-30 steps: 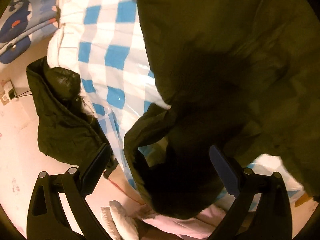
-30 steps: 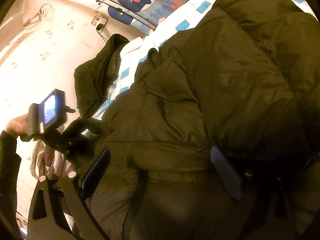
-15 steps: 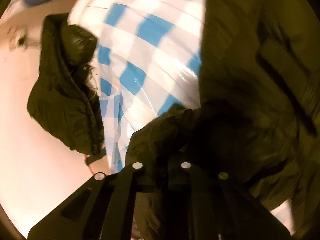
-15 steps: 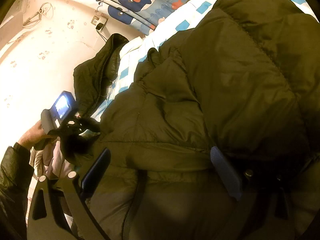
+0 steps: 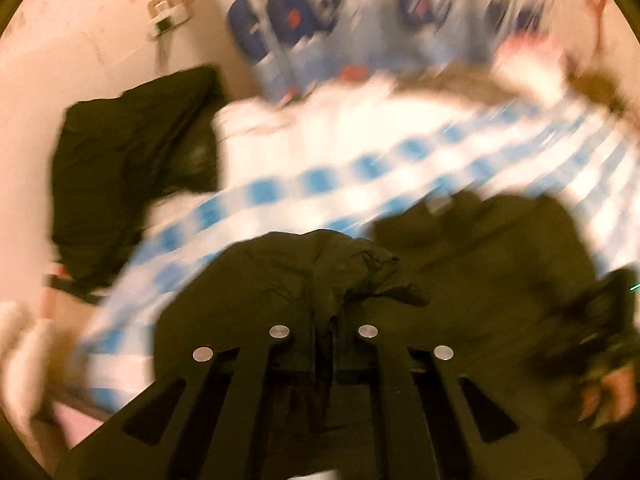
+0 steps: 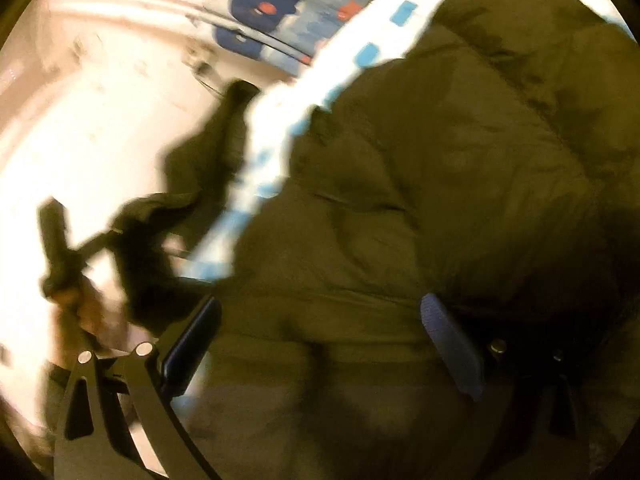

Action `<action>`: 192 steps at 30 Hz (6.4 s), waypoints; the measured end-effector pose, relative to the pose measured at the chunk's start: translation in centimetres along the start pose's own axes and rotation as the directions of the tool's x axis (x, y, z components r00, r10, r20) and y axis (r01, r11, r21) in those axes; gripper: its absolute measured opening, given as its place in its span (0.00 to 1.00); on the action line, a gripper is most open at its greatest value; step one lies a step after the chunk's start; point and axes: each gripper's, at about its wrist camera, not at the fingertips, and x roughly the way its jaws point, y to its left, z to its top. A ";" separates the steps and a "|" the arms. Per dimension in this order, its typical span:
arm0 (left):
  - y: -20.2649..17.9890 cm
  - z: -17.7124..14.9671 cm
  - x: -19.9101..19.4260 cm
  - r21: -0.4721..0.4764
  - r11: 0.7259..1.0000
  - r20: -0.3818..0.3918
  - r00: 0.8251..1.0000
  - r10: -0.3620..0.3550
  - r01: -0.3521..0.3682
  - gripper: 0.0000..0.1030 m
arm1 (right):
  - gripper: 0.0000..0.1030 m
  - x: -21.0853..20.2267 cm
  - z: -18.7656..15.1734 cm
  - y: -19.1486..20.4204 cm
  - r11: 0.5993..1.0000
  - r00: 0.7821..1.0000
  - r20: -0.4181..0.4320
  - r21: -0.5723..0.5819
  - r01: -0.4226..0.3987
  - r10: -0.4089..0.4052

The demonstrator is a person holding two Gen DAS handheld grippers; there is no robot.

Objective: Fold large clothes

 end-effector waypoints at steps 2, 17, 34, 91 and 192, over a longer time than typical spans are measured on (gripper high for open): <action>-1.9 0.5 -1.2 -0.041 0.994 0.070 0.993 -0.099 0.102 0.04 | 0.93 -0.3 0.4 -0.1 0.986 0.989 -0.007 0.071 -0.149 0.150; -20.3 -2.2 5.1 -0.103 0.792 0.217 0.790 -0.573 0.602 0.04 | 0.93 -3.1 3.3 -4.7 0.644 0.753 0.178 0.418 -0.641 0.634; -24.1 -9.9 9.2 0.009 0.794 -0.032 0.794 -0.607 0.608 0.15 | 0.50 -4.8 5.4 -5.8 0.895 0.945 0.152 0.307 -0.323 0.289; -5.9 -16.4 4.5 -0.297 0.940 0.102 0.973 0.207 -0.169 0.88 | 0.86 -1.2 6.3 4.6 0.558 0.693 0.434 -0.411 0.721 -0.576; -3.8 -41.5 -22.0 -0.561 0.683 0.087 0.854 -0.514 0.468 0.04 | 0.13 -31.4 -20.5 2.9 1.000 0.998 -0.065 -0.001 0.013 -0.013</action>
